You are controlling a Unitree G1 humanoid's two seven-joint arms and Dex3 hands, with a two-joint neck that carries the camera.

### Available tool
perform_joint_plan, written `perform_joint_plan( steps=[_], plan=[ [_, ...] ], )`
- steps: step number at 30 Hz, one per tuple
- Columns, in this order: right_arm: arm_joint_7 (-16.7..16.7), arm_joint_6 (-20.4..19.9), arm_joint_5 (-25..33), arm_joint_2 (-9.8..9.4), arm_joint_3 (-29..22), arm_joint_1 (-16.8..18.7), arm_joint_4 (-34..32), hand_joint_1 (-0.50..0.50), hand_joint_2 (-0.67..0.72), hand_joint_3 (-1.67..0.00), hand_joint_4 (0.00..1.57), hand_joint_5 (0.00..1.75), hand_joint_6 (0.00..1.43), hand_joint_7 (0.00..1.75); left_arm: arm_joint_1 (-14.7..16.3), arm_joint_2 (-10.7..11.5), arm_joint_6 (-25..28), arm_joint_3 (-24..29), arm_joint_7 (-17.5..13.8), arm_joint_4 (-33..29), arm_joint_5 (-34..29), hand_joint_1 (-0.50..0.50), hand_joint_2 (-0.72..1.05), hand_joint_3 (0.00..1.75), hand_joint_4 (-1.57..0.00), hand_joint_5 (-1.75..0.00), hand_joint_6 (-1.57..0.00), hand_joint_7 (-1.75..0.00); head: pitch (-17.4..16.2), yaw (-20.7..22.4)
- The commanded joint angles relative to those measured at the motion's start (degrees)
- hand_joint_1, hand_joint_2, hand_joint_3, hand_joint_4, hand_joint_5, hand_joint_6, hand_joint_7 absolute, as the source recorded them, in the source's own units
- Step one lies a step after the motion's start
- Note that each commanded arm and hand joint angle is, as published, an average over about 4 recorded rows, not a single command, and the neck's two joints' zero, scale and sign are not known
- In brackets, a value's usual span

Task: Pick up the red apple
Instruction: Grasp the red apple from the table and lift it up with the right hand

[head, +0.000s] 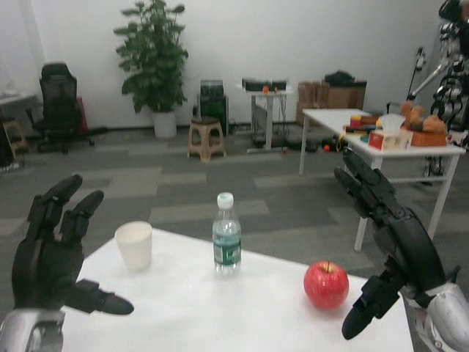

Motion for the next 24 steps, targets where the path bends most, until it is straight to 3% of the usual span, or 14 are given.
perform_joint_plan(
  steps=[1, 7, 15, 19, 24],
  plan=[
    [0.2, 0.9, 0.2, -1.64, -0.9, 2.7, 0.3, -0.46, 0.47, 0.0, 0.03, 0.0, 0.0, 0.0, -0.2, -0.3, 0.7, -0.6, -0.3, 1.3, -0.5, -0.49, -0.19, 0.0, 0.0, -0.72, 0.0, -0.77, -2.2, 0.4],
    [0.2, 1.0, 0.2, -2.87, -1.8, 3.8, 2.1, -0.44, 0.42, 0.0, 0.03, 0.0, 0.0, 0.0, -1.4, 0.0, 0.8, -1.7, -0.4, 3.7, -0.6, -0.48, -0.19, 0.0, 0.0, -0.72, 0.0, -0.77, -3.6, -0.7],
    [0.7, 0.9, 0.0, -2.25, -2.4, 3.6, 10.4, -0.45, 0.41, 0.0, 0.03, 0.0, 0.0, 0.0, -2.7, 0.0, 0.8, -3.4, -0.9, 6.6, -1.6, -0.48, -0.19, 0.0, 0.0, -0.72, 0.0, -0.77, -3.4, -3.7],
    [1.7, 0.8, -0.3, -1.77, -1.2, -0.3, 18.2, -0.42, 0.41, 0.0, 0.03, 0.0, 0.0, 0.0, -2.9, 0.0, 0.7, -3.9, -1.1, 7.3, -1.7, -0.49, -0.19, 0.0, 0.0, -0.72, 0.0, -0.77, -3.2, -4.8],
    [2.5, 0.7, -1.4, -1.68, 0.9, -4.8, 26.8, -0.45, 0.41, 0.0, 0.03, 0.0, 0.0, 0.0, -3.0, 0.0, 0.6, -4.1, -1.1, 7.6, -1.7, -0.48, -0.19, 0.0, 0.0, -0.72, 0.0, -0.77, -2.5, -5.5]
  ],
)
